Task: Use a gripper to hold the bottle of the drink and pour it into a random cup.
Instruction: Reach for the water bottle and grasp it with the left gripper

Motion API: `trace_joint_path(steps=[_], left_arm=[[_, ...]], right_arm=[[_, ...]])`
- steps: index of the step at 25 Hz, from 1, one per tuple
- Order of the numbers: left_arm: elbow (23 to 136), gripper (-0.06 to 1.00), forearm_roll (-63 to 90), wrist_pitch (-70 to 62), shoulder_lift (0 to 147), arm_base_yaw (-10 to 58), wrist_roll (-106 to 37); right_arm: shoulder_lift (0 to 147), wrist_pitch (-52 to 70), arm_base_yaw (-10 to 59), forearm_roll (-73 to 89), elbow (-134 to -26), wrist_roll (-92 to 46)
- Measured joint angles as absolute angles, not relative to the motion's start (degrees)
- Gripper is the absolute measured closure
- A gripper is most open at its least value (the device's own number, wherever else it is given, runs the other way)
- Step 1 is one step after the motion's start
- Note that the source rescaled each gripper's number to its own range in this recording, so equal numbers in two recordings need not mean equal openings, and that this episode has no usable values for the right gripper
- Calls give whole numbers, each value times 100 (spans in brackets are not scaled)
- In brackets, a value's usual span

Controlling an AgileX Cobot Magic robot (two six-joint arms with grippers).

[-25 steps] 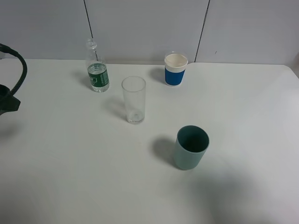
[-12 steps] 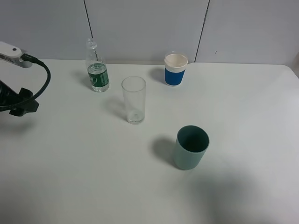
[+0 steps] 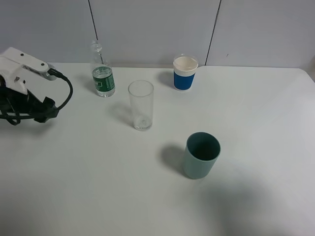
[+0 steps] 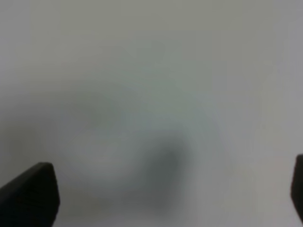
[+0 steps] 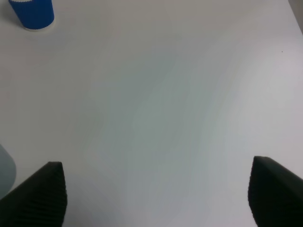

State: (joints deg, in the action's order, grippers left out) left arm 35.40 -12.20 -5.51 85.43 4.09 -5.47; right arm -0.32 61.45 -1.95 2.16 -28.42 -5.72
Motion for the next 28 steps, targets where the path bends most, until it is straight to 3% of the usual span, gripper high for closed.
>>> trace_joint_path(steps=[5,15,28], left_arm=[[3540,-6,-1800,167,8807,654,-142],[3546,-6,-3648,2109,9407,680,2307],[4229,-6,-3879,3267,10333,680,2798]], right_arm=[[-32,6145,-195,216,-2842,-572],[-32,6145,-195,216,-2842,-572],[-32,6145,-195,216,-2842,-572]])
